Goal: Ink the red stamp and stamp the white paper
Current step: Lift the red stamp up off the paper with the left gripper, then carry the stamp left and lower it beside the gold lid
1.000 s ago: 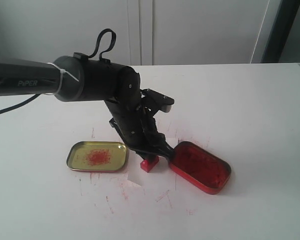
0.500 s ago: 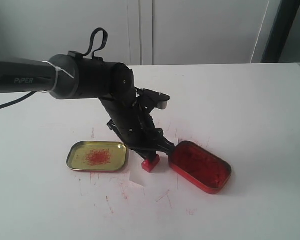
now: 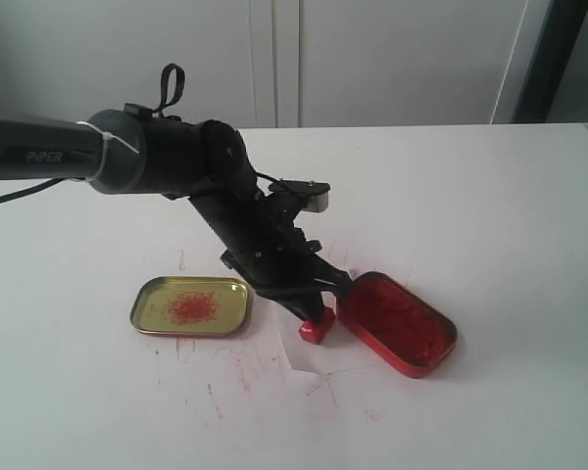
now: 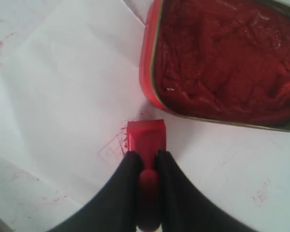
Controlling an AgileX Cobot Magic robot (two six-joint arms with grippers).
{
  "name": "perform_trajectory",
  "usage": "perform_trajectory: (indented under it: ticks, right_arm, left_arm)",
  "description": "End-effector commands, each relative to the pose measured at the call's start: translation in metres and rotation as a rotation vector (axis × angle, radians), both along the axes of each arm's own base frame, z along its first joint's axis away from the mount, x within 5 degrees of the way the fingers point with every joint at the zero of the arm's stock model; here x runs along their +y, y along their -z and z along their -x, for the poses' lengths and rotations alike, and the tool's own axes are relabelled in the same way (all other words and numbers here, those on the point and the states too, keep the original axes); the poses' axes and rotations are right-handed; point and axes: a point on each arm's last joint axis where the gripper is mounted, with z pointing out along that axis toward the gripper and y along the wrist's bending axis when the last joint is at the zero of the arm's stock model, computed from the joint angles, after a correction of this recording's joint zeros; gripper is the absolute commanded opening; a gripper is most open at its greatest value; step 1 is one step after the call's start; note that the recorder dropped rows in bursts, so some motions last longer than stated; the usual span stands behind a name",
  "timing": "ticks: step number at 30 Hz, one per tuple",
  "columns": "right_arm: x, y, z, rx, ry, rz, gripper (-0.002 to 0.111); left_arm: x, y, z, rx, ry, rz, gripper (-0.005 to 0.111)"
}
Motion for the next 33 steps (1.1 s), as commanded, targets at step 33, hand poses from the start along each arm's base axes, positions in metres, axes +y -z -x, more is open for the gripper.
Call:
perform_trajectory:
  ticks: [33]
  right_arm:
    - [0.0, 0.0, 0.0, -0.013, 0.002, 0.007, 0.0]
  left_arm:
    - [0.082, -0.076, -0.028, 0.077, 0.007, 0.443, 0.0]
